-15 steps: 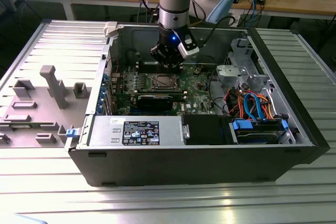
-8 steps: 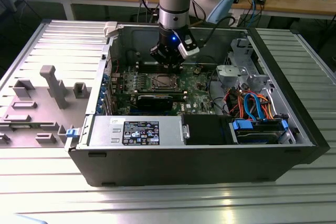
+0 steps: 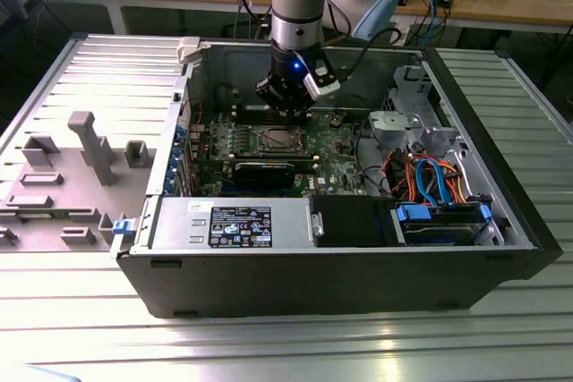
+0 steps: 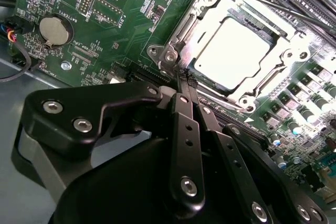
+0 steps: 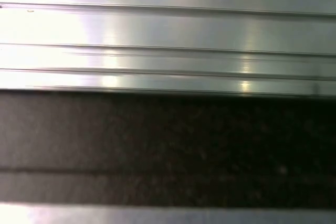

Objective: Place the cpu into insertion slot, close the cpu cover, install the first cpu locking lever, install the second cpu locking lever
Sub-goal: 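Install the second cpu locking lever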

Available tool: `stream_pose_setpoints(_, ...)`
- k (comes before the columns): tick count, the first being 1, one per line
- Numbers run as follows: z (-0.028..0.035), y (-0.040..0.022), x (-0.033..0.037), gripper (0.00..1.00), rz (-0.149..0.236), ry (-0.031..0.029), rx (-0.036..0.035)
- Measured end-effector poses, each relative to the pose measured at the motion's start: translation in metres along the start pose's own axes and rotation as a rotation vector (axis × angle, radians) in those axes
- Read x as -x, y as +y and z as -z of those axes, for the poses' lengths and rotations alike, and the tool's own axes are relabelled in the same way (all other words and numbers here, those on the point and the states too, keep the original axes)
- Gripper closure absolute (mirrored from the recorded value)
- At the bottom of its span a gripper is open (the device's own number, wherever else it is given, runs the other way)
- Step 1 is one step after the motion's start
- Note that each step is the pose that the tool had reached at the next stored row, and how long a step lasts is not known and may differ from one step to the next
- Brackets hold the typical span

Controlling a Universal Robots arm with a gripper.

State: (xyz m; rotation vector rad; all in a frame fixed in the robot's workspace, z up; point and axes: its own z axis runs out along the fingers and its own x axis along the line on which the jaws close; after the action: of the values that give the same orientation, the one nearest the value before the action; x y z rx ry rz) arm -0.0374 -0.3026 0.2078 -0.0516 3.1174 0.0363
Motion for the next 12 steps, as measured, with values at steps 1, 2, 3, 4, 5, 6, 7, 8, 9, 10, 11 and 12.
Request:
stream_pose_setpoints(1, 0.0000, -0.0001, 0.0000, 0.89, 0.000, 0.0000, 0.0000)
stream_pose_setpoints(2, 0.0001, -0.0006, 0.0000, 0.89, 0.000, 0.0000, 0.0000)
stream_pose_setpoints(3, 0.0000, -0.0017, 0.0000, 0.89, 0.000, 0.0000, 0.0000)
stream_pose_setpoints(4, 0.0001, -0.0031, -0.0001, 0.89, 0.000, 0.0000, 0.0000)
stream_pose_setpoints(5, 0.0001, -0.0041, -0.0001, 0.89, 0.000, 0.0000, 0.0000)
stream_pose_setpoints(6, 0.0002, -0.0057, -0.0002, 0.89, 0.000, 0.0000, -0.0001)
stream_pose_setpoints(7, 0.0002, -0.0067, -0.0002, 0.89, 0.000, 0.0000, 0.0000)
stream_pose_setpoints(8, 0.0005, -0.0072, -0.0003, 0.89, 0.000, 0.0001, -0.0002)
stream_pose_setpoints(9, 0.0016, -0.0072, -0.0002, 0.89, 0.000, 0.0001, -0.0001)
stream_pose_setpoints(10, 0.0026, -0.0072, -0.0002, 0.89, 0.000, 0.0000, -0.0001)
stream_pose_setpoints(11, 0.0040, -0.0071, -0.0002, 0.89, 0.000, 0.0000, -0.0001)
stream_pose_setpoints(12, 0.0062, -0.0071, -0.0001, 0.89, 0.000, 0.0000, -0.0001)
